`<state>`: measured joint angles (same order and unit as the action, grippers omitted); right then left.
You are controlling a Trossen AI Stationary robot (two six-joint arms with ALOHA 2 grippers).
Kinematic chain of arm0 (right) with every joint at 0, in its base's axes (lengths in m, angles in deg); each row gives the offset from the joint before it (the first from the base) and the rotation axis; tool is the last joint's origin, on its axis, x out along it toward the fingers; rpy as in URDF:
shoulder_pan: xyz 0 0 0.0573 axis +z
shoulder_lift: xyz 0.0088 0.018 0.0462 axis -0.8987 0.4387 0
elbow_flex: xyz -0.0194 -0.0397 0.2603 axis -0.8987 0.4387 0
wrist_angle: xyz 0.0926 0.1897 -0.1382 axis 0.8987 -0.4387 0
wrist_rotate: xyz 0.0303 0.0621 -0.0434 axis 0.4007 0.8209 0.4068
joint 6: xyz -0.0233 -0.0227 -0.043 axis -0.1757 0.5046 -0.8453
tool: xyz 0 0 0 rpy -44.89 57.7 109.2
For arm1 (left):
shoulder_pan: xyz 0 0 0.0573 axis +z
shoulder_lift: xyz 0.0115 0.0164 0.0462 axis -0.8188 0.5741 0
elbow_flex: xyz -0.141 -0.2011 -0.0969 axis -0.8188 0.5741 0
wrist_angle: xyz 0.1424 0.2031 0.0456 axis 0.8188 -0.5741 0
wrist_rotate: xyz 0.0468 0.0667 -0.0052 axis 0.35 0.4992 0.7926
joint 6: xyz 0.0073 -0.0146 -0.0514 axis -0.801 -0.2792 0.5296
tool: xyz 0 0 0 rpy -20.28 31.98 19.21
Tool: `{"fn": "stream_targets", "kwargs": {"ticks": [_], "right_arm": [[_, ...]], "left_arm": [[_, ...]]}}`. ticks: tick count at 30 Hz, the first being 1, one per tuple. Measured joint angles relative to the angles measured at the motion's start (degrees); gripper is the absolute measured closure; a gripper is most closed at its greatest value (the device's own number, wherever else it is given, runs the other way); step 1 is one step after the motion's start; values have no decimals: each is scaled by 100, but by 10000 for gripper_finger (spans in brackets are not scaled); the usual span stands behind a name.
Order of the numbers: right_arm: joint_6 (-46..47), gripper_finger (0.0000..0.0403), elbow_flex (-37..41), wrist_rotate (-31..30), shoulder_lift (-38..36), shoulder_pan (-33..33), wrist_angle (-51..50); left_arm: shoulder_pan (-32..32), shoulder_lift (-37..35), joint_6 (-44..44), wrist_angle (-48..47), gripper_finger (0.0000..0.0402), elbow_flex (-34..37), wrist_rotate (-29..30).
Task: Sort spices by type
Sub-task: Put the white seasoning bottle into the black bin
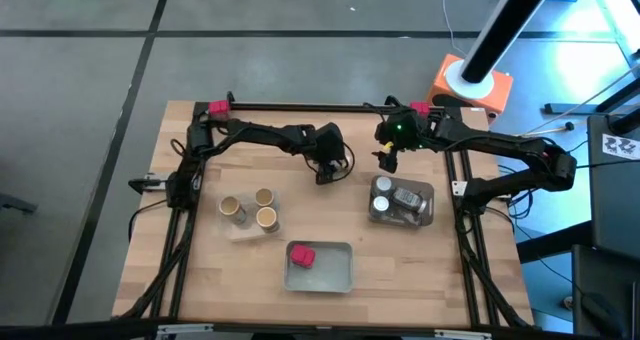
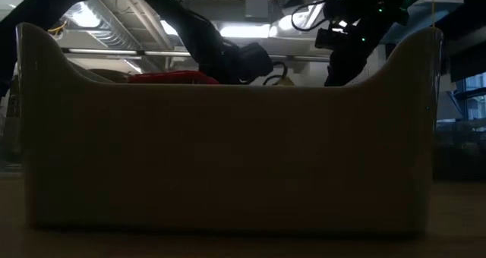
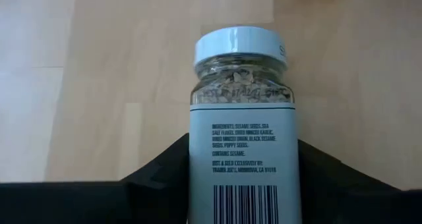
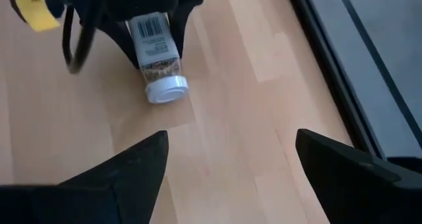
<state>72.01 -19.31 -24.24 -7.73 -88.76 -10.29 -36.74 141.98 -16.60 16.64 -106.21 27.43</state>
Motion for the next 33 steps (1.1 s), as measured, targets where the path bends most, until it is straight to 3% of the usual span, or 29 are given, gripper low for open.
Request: {"fn": "stream_targets", "kwargs": {"ticks": [9, 14, 17, 23, 27, 30, 33], "right_arm": [[30, 72, 0, 265, -2, 0, -142], [29, 72, 97, 862, -8, 0, 143], [-70, 72, 466, 1130, -42, 0, 975], [78, 72, 1148, 2000, 48, 0, 3664], [413, 72, 1351, 2459, 289, 0, 5084], [795, 72, 1362, 3004, 557, 13, 6028], [1159, 72, 1362, 3141, 867, 124, 7014]], "left_arm": [[-117, -855, 6, -382, 223, 66, 157], [-149, -1905, 96, 400, 223, 1034, 153], [-125, -2588, 283, 1466, 223, 1951, 182], [-140, -3488, 652, 3640, 223, 3348, 110], [-196, -3621, 832, 4791, 223, 3771, -183], [-265, -3562, 896, 5277, 223, 3873, -260], [-340, -3536, 841, 5496, 223, 3875, -269]]}}
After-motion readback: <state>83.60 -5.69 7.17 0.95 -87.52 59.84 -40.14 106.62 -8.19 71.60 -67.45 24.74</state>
